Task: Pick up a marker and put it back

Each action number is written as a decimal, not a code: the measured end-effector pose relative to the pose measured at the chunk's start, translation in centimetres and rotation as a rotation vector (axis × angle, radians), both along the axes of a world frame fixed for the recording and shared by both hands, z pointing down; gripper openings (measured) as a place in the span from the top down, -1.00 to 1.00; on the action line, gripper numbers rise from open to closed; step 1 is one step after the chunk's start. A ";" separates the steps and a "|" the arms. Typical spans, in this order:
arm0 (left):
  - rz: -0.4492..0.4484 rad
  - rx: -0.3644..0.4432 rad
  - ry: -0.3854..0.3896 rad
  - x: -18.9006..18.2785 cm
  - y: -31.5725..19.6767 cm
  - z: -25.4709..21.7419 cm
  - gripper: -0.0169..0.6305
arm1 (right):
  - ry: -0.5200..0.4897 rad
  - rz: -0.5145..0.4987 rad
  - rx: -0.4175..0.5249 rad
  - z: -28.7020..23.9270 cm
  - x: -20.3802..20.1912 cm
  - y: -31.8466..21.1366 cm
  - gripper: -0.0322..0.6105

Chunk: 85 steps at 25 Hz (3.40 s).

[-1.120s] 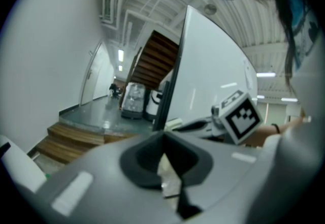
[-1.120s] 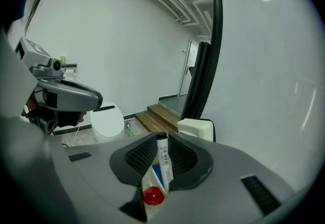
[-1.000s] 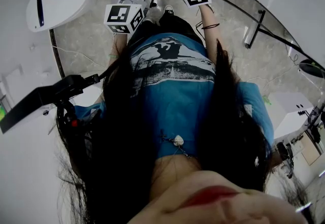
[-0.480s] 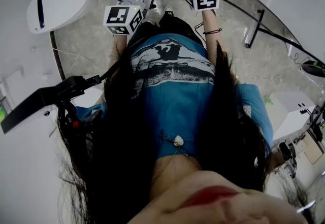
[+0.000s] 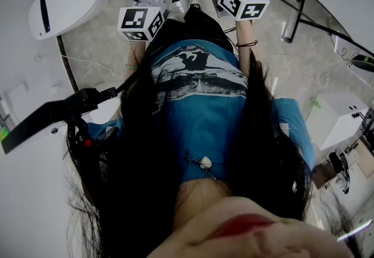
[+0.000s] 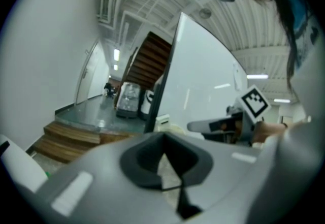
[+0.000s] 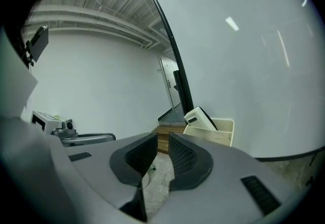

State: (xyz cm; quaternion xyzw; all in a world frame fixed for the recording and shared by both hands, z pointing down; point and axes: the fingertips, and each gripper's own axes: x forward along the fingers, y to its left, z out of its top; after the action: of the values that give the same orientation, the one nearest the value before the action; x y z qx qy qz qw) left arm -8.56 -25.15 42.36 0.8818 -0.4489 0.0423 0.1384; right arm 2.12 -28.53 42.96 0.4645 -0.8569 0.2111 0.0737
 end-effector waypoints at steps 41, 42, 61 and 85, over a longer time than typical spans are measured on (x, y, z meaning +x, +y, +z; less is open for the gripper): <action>-0.081 0.031 -0.072 10.4 47.7 -0.9 0.94 | -0.117 -0.109 0.036 -1.6 8.3 49.6 0.84; -0.079 0.028 -0.076 10.3 47.9 -0.8 0.94 | -0.123 -0.111 0.032 -1.4 8.1 49.8 0.84; -0.041 0.035 -0.088 9.5 48.5 -1.4 0.94 | -0.243 -0.091 -0.014 -1.7 6.0 50.0 0.85; 0.014 0.058 -0.017 2.1 52.7 -2.1 0.94 | -0.154 -0.027 0.022 -3.0 -1.1 55.2 0.86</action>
State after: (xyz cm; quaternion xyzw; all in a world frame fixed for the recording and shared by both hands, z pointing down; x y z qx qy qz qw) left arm -6.46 27.50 40.25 0.8882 -0.4448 0.0380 0.1086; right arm 1.01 26.66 39.94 0.4361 -0.8685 0.2357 0.0056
